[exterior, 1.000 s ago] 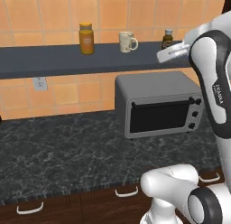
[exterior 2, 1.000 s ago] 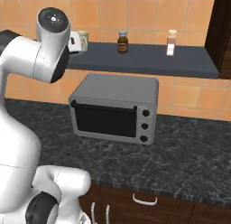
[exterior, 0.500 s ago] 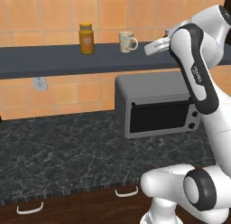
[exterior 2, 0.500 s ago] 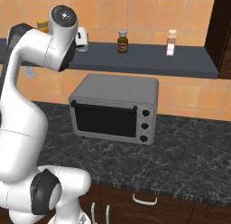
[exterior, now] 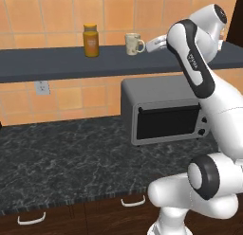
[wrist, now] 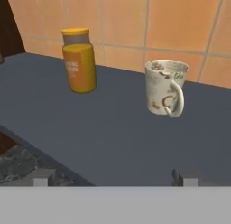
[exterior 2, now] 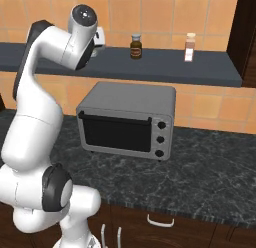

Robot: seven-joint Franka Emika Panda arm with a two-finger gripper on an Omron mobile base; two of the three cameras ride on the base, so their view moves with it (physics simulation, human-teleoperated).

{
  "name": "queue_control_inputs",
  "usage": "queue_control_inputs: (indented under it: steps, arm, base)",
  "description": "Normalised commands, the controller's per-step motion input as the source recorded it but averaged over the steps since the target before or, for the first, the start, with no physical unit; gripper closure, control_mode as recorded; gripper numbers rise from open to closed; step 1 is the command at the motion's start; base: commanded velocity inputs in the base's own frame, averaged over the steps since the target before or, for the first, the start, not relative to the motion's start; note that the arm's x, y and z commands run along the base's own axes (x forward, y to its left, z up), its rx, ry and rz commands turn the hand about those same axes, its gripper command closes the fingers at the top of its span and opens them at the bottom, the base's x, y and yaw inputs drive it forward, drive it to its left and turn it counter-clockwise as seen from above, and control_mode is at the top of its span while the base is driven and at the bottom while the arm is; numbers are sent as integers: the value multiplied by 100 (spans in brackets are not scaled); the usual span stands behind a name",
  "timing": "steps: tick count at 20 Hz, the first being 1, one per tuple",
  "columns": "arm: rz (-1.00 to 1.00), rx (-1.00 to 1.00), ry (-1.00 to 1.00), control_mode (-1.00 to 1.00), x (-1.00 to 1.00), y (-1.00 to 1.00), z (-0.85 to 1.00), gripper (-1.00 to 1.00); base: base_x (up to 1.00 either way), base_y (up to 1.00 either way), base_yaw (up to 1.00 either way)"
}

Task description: Gather all objects into one cabinet and sort the glasses and bowls to opposite sides.

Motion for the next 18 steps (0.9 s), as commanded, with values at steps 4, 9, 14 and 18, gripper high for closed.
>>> queue_control_inputs:
  steps: [4,9,14,18]
  arm:
    - [0,0,0,-100,57,0,0,-100]
    - [4,0,0,-100,62,0,-10,-100]
    - [6,0,0,-100,57,-4,-10,-100]
    - [2,0,0,-100,34,-13,0,-100]
  base:
    - [0,0,0]
    - [0,0,0]
    - [0,0,0]
    - [0,0,0]
